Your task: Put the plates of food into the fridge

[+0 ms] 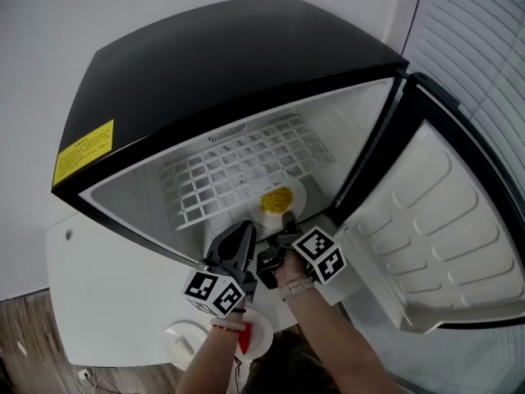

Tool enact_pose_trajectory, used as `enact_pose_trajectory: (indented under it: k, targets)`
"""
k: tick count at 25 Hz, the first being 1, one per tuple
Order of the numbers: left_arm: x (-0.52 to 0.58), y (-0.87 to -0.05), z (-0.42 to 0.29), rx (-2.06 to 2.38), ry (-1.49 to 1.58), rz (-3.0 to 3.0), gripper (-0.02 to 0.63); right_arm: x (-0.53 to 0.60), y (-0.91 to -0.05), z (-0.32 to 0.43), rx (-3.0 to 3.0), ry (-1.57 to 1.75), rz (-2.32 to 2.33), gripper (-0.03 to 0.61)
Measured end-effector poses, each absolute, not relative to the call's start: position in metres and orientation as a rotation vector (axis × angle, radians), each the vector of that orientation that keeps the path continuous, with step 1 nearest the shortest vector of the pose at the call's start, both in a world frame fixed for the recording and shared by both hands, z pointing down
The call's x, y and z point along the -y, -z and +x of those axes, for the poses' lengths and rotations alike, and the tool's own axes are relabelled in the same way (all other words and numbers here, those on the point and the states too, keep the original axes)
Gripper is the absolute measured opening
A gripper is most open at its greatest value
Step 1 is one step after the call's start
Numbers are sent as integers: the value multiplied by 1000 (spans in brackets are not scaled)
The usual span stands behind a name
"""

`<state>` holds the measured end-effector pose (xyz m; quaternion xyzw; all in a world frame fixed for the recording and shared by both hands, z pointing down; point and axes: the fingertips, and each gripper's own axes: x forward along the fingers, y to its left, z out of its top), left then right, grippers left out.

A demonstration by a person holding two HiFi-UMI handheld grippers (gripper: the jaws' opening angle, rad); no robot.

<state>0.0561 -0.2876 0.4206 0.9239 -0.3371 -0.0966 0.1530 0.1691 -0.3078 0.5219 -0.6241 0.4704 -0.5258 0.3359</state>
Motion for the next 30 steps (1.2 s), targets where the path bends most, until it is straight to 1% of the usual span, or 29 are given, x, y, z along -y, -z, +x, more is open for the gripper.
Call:
enact_pose_trajectory:
  k: [11,23,30]
  targets:
    - [287,-425,52,946,267,2670,6,324,-531,190,-1143,1325,-1737,17]
    - [281,-417,47,941,286,2685,6,342,-517,206,-1458,1122,-2094,26]
    - [279,-419,45,941,297,2677,6,346,-525,209,-1500,1171,-2091,43]
